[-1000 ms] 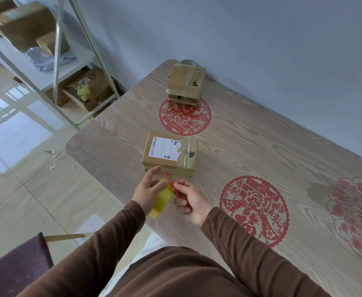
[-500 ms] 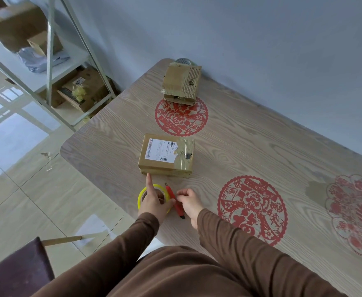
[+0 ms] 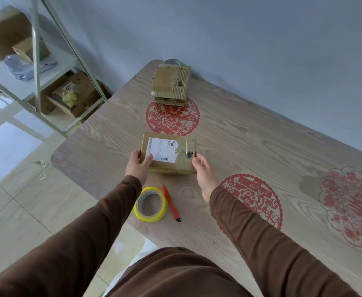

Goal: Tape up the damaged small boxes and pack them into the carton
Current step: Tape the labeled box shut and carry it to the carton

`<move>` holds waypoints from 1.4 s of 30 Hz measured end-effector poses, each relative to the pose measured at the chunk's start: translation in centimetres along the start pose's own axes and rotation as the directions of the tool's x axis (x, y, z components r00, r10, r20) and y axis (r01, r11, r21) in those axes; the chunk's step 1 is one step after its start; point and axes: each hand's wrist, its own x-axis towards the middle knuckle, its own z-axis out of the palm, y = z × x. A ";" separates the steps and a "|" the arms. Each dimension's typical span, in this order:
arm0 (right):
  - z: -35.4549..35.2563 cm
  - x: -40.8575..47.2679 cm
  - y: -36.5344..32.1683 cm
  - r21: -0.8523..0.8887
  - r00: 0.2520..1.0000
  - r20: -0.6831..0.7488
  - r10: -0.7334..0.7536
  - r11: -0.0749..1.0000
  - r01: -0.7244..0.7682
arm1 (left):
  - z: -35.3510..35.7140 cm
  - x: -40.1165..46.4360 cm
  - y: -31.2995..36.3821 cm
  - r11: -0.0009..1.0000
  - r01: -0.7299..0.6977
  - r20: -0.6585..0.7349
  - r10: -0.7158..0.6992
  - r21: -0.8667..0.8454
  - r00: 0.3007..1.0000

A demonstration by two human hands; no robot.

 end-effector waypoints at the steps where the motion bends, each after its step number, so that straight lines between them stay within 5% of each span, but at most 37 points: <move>1: -0.8 0.0 -0.1 -0.011 0.996 -0.082 -0.036 0.999 0.035 | 0.9 -0.5 0.6 1.000 -0.018 0.013 0.018 -0.021 1.000; 6: -6.5 -0.7 1.0 -0.142 0.933 -0.339 -0.120 0.987 0.075 | 5.5 -2.9 0.6 0.999 -0.043 0.175 0.045 -0.018 0.984; 11: -10.0 -1.0 3.1 -0.410 0.957 -0.249 -0.151 0.911 0.037 | 6.5 -3.4 -0.1 0.961 -0.153 0.237 0.097 0.229 0.967; 13: -10.8 -1.0 3.1 -0.608 0.944 -0.165 -0.286 0.783 0.132 | 6.4 -2.7 0.5 0.807 -0.402 0.266 0.312 0.432 0.912; 15: -11.0 -0.8 2.8 -0.812 0.912 0.006 -0.410 0.531 0.244 | 6.6 -1.8 1.5 0.542 -0.643 0.399 0.507 0.542 0.764; 19: -10.3 0.4 2.8 -0.934 0.892 0.322 -0.318 0.049 0.355 | 9.1 -0.7 1.1 0.191 -0.803 0.669 0.463 0.564 0.581; 21: -9.9 0.9 3.3 -0.935 0.886 0.349 -0.306 -0.046 0.353 | 9.9 -0.6 0.3 0.085 -0.818 0.696 0.481 0.569 0.534; 24: -9.6 1.4 4.0 -0.937 0.877 0.346 -0.334 -0.075 0.341 | 10.6 -0.4 -0.3 0.064 -0.815 0.670 0.535 0.576 0.515; 31: -9.9 1.9 4.0 -0.925 0.888 0.369 -0.274 -0.020 0.378 | 10.6 -0.3 -0.4 0.093 -0.813 0.674 0.509 0.575 0.535; 33: -10.4 1.7 3.3 -0.887 0.887 0.379 -0.265 0.168 0.430 | 10.3 -0.2 0.3 0.188 -0.831 0.675 0.504 0.524 0.539; 35: -10.7 1.4 2.3 -0.779 0.900 0.295 -0.320 0.465 0.421 | 9.4 -0.1 1.5 0.425 -0.799 0.613 0.514 0.425 0.600; 37: -10.8 1.3 1.6 -0.621 0.937 0.075 -0.341 0.719 0.311 | 8.5 0.3 2.5 0.681 -0.622 0.415 0.475 0.385 0.776; 39: -10.9 1.2 0.9 -0.427 0.979 -0.103 -0.175 0.897 0.115 | 8.1 1.8 3.0 0.882 -0.273 0.262 0.180 0.384 0.948; 42: -10.4 0.9 -0.1 -0.230 0.994 -0.089 0.061 0.970 -0.080 | 8.6 2.0 3.8 0.964 0.150 0.264 -0.207 0.219 0.942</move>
